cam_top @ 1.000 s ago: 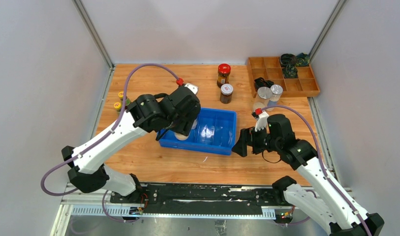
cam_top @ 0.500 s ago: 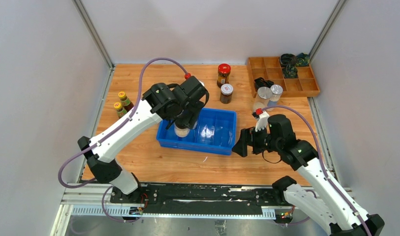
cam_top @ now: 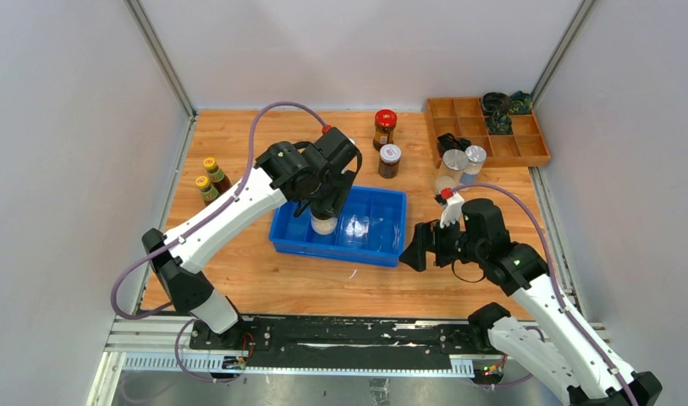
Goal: Organize the condiment bottles
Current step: Place the bottle in the storage box.
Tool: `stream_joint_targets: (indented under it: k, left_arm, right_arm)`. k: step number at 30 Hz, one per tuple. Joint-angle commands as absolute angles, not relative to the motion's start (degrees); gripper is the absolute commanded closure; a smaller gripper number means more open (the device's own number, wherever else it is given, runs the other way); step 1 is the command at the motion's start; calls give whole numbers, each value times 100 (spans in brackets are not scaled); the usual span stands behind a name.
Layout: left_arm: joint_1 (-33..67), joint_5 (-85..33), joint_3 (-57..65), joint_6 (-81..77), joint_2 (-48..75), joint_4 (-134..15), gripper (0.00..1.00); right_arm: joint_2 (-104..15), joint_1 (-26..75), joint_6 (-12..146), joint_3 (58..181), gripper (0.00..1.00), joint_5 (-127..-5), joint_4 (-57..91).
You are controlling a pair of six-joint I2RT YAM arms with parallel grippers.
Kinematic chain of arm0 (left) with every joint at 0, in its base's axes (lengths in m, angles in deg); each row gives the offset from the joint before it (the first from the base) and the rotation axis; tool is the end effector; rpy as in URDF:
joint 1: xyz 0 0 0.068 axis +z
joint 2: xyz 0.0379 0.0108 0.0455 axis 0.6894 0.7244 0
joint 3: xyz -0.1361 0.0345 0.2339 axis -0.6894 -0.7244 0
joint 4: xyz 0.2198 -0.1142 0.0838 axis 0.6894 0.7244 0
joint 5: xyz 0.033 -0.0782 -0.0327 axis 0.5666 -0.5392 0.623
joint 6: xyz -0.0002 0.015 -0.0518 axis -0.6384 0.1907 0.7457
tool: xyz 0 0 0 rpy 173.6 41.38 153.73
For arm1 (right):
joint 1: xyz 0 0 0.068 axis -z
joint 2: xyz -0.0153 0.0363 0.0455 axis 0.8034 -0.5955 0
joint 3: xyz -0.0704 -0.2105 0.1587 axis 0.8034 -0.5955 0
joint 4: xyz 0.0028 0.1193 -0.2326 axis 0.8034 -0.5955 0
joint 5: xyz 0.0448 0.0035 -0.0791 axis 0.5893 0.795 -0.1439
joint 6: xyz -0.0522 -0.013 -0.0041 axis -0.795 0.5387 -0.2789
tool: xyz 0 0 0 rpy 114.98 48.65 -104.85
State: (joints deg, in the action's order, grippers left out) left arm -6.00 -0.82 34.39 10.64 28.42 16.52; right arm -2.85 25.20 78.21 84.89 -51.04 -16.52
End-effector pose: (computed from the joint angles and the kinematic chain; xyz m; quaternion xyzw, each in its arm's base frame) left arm 0.2039 -0.2236 0.3900 0.1766 0.9442 -0.0305 0.2762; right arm 0.1265 0.0835 0.2891 -0.1691 0.8493 0.3431 0.3639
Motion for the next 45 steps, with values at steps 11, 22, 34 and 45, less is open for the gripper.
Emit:
stream_joint_targets:
  k: [11,22,34,45]
  left_arm:
    - [-286,-321,2129,974,2248,238,45]
    - [-32,-509,1453,848,2154,-482,46]
    - [-19,-560,1164,895,2357,-677,46]
    - [-1,-589,849,956,2550,-1009,46]
  right_arm:
    - [-261,2445,7749,8407,0,-5012,-1616]
    - [-327,2444,7746,8407,0,-5025,-1613]
    - [-378,2445,7736,8407,0,-5034,-1605]
    - [-367,2445,7735,8407,0,-5008,-1600]
